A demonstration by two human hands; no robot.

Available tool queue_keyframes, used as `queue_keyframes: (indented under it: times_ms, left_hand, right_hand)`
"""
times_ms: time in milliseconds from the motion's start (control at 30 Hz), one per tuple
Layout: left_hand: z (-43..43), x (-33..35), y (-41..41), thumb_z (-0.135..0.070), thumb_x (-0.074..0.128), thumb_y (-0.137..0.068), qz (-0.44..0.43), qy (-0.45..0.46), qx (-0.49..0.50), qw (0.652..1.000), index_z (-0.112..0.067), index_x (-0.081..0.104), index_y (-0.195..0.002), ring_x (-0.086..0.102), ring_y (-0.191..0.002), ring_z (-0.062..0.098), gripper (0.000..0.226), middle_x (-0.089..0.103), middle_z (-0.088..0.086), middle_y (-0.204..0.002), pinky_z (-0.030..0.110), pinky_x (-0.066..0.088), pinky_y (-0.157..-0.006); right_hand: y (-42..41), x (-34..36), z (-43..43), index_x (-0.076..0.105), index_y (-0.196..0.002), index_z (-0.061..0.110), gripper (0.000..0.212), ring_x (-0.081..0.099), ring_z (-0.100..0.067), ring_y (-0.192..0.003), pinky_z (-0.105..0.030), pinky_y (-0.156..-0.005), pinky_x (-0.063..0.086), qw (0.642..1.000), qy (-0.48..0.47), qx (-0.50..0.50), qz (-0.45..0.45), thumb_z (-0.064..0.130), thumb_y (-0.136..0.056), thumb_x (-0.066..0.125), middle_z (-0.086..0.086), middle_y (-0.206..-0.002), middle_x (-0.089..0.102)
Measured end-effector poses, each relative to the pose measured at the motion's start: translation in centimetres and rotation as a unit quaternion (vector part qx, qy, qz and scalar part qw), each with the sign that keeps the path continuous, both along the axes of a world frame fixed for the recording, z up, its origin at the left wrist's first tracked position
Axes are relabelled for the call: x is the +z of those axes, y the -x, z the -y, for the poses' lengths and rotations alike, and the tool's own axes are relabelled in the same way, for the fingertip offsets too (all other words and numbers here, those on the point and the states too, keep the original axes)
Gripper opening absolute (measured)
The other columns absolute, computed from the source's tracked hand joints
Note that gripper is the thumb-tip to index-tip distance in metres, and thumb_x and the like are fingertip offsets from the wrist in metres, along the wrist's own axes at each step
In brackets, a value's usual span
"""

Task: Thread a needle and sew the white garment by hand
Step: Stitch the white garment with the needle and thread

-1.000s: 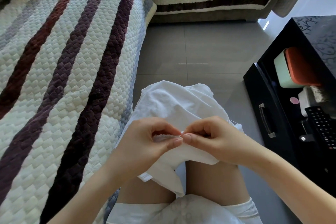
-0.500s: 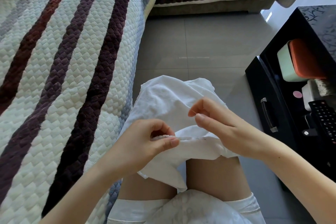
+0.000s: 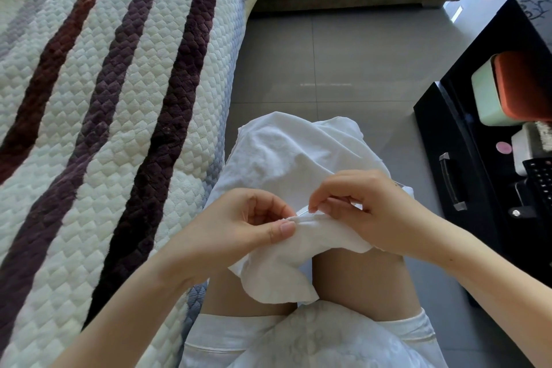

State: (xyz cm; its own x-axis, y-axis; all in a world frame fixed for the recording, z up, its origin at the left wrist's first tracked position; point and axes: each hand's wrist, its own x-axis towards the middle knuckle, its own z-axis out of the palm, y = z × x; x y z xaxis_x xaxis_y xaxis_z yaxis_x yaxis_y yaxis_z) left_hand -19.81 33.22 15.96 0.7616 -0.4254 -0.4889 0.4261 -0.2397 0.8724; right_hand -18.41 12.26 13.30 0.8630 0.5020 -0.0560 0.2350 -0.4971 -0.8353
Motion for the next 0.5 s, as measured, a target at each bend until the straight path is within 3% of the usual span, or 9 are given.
queue_keyframes:
  times_ms: [100,267,400,500]
  left_hand:
    - [0.01,0.05,-0.09,-0.022,0.067,-0.071,-0.003,0.009,-0.001,1.0,-0.011,0.07,-0.079,0.063,-0.07,0.003,0.014,0.07,-0.004,-0.071,0.013,0.048,-0.064]
    - [-0.08,0.05,-0.16,-0.022,0.068,-0.076,-0.003,0.01,-0.012,1.0,-0.014,0.071,-0.08,0.064,-0.073,0.005,0.01,0.07,-0.004,-0.074,0.013,0.049,-0.067]
    - [-0.09,0.02,-0.27,-0.024,0.071,-0.079,-0.002,0.008,-0.016,1.0,-0.021,0.074,-0.075,0.065,-0.074,0.005,0.006,0.071,-0.004,-0.076,0.014,0.05,-0.069]
    - [-0.03,0.15,-0.31,-0.026,0.07,-0.077,-0.007,0.012,-0.014,1.0,-0.019,0.073,-0.076,0.065,-0.075,0.006,0.007,0.071,-0.003,-0.076,0.015,0.051,-0.069]
  right_hand:
    - [-0.18,0.11,0.21,0.064,-0.089,0.034,0.016,0.061,-0.013,-0.08,-0.028,-0.071,0.049,1.0,-0.01,0.012,-0.025,0.023,-0.084,0.054,0.011,-0.083,0.065]
    - [-0.32,0.22,0.13,0.066,-0.088,0.032,0.018,0.061,-0.005,-0.078,-0.01,-0.067,0.04,0.998,-0.033,0.02,-0.041,0.017,-0.083,0.056,0.014,-0.081,0.066]
    - [-0.15,0.26,-0.01,0.068,-0.08,0.031,0.018,0.062,-0.008,-0.073,-0.012,-0.065,0.043,0.996,-0.056,0.013,-0.063,0.017,-0.083,0.057,0.011,-0.076,0.068]
    - [-0.02,0.28,-0.04,0.069,-0.077,0.027,0.023,0.058,-0.001,-0.065,-0.008,-0.061,0.04,0.994,-0.075,0.01,-0.079,0.009,-0.087,0.06,0.017,-0.069,0.065]
